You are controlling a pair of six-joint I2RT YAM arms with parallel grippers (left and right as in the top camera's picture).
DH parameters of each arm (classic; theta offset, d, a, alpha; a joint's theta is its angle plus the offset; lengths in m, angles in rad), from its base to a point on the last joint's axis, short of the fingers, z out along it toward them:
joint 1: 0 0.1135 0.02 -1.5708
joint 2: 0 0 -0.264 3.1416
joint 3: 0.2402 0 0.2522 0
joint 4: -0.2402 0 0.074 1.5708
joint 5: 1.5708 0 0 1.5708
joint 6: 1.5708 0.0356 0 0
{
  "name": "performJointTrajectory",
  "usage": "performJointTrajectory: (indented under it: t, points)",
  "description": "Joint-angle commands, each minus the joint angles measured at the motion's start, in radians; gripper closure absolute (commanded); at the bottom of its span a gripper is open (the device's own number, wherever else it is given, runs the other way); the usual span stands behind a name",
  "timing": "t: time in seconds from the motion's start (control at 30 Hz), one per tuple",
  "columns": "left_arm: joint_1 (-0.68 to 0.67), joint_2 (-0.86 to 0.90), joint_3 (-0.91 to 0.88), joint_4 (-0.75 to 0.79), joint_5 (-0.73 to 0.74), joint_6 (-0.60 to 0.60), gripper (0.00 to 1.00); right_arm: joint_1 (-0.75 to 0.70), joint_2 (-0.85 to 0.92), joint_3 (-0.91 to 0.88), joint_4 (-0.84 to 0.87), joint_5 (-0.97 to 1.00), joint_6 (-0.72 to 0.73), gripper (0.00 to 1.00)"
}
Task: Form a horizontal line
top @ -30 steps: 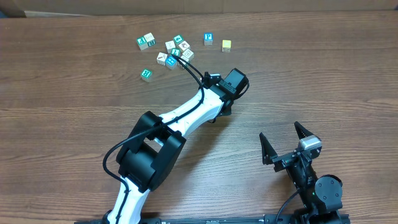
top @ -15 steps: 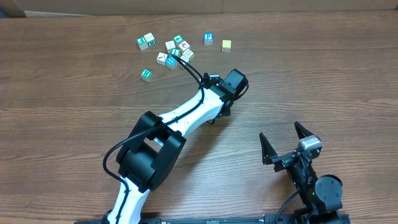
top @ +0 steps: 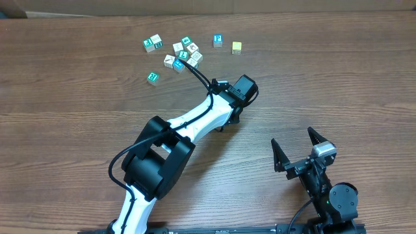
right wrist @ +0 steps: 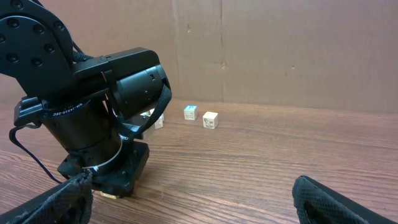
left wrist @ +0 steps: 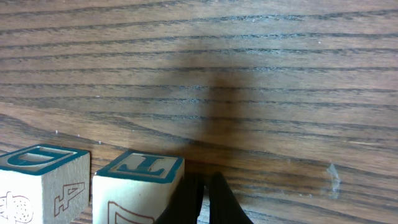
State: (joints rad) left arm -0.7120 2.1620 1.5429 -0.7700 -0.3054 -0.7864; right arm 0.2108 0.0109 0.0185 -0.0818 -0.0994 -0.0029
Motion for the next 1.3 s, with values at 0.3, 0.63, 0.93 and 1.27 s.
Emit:
performJointTrajectory:
  t: [0.3, 0.63, 0.93, 1.27]
  points:
    - [0.005, 0.01, -0.019, -0.017, -0.024, -0.015, 0.96, -0.003, -0.008, -0.01, 0.005, 0.008, 0.006, 0.0]
    - [0.005, 0.01, -0.019, -0.035, -0.043, -0.014, 0.96, -0.003, -0.008, -0.01, 0.005, 0.008, 0.006, 0.0]
    - [0.006, 0.01, -0.019, -0.043, -0.045, 0.007, 0.96, -0.003, -0.008, -0.01, 0.005, 0.008, 0.006, 0.0]
    - [0.006, 0.01, -0.019, -0.045, -0.046, 0.058, 0.96, -0.003, -0.008, -0.01, 0.005, 0.008, 0.006, 0.0]
